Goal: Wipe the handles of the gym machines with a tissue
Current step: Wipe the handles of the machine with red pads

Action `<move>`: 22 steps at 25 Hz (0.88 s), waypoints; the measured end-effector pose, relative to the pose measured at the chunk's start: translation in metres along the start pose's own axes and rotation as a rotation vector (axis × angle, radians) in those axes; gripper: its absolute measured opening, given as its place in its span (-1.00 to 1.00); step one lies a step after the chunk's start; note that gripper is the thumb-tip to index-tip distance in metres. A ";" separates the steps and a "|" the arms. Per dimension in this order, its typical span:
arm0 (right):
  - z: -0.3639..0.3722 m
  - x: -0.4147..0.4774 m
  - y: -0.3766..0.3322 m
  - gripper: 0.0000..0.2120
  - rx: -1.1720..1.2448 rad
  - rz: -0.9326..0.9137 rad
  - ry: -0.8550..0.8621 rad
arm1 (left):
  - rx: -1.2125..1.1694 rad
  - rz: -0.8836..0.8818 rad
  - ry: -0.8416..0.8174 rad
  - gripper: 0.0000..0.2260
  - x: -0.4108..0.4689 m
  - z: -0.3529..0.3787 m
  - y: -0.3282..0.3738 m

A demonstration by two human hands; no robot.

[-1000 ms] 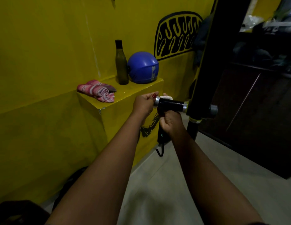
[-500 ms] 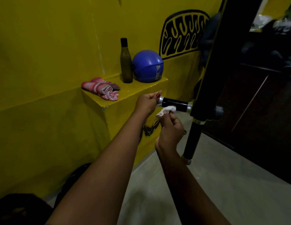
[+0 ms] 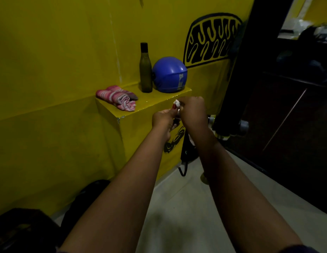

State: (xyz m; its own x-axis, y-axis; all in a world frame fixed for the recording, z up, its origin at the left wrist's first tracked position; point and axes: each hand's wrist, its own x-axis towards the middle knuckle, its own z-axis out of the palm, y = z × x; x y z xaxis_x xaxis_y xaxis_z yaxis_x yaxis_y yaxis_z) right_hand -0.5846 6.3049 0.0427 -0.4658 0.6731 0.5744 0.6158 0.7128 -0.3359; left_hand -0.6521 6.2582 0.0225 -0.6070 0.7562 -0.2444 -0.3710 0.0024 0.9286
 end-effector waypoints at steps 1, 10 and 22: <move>-0.003 -0.004 0.004 -0.82 0.050 -0.059 0.025 | -0.028 -0.016 0.016 -0.90 -0.002 0.001 0.000; 0.004 -0.019 0.022 -0.86 0.078 -0.150 0.304 | -0.033 -0.146 -0.074 -0.32 -0.006 -0.009 0.011; 0.014 -0.036 0.063 -0.80 -0.285 -0.903 0.203 | 0.053 -0.136 -0.062 -0.30 -0.003 -0.013 0.016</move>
State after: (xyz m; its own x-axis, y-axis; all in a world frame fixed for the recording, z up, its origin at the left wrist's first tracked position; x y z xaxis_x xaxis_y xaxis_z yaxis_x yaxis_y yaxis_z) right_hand -0.5381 6.3288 -0.0097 -0.7367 -0.1708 0.6543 0.2233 0.8519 0.4738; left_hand -0.6655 6.2473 0.0343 -0.5087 0.7855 -0.3525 -0.4077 0.1408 0.9022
